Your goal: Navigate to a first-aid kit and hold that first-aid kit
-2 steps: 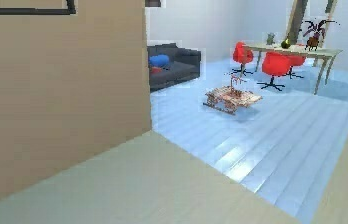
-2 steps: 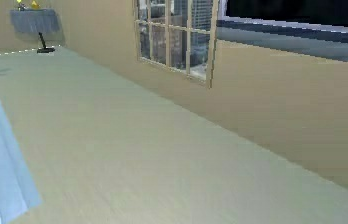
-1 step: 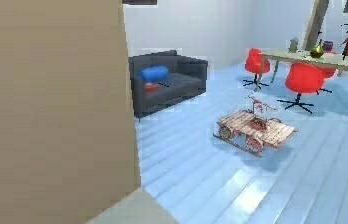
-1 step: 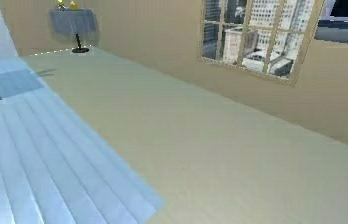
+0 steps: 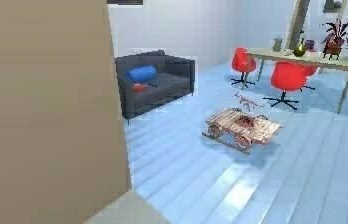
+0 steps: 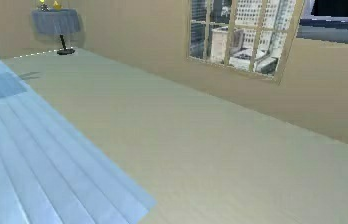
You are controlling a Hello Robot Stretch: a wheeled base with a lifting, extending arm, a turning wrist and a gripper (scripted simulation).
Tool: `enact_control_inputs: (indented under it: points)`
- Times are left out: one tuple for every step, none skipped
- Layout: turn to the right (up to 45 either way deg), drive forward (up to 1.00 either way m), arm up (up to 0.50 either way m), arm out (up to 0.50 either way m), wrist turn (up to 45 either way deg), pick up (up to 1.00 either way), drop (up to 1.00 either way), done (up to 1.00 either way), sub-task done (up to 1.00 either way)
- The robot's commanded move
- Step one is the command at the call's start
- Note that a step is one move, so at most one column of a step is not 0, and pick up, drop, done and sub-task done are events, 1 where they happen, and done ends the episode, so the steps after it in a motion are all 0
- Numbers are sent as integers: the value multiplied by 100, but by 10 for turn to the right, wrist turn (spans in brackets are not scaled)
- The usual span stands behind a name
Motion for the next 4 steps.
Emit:
enact_control_inputs:
  points:
    - [0,100,0,0,0,0,0,0,0]
    - [90,0,0,0,0,0,0,0,0]
    - [0,15,0,0,0,0,0,0,0]
    - [-150,0,0,0,0,0,0,0,0]
